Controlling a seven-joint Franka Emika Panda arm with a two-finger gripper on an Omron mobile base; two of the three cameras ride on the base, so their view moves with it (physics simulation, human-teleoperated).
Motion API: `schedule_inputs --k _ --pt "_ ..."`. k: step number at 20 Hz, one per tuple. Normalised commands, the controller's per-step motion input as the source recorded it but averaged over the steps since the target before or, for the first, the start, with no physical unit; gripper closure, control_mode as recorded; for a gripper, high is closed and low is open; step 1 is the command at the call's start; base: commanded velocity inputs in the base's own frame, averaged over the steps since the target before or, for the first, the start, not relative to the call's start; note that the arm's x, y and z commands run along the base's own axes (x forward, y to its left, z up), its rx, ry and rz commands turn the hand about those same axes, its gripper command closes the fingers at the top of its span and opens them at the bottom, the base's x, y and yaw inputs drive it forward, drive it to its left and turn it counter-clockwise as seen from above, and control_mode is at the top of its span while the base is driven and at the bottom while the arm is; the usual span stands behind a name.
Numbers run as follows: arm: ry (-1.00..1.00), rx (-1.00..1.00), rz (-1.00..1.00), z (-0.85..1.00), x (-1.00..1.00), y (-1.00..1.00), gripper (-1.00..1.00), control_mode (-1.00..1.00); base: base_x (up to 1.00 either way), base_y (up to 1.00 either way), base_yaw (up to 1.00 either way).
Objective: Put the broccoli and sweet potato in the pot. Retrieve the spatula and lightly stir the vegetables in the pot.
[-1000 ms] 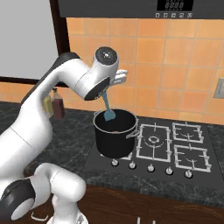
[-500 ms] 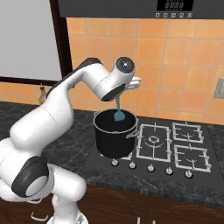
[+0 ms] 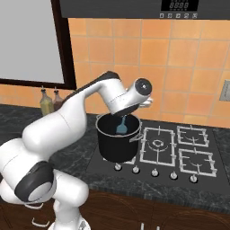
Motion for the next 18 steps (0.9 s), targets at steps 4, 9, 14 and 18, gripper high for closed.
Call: schedule_inputs --k 4,9,14,18 --pt "0.06 0.2 -0.23 -0.26 0.0 0.15 1.0 -1.0 0.0 0.0 0.0" --pt "0.1 0.13 -0.24 -0.23 0.01 0.23 1.0 -1.0 0.0 0.0 0.0" --pt "0.16 0.07 -0.24 -0.14 0.29 0.35 1.0 -1.0 0.0 0.0 0.0" --pt "0.14 0.06 -0.21 -0.04 0.37 0.39 1.0 -1.0 0.0 0.0 0.0"
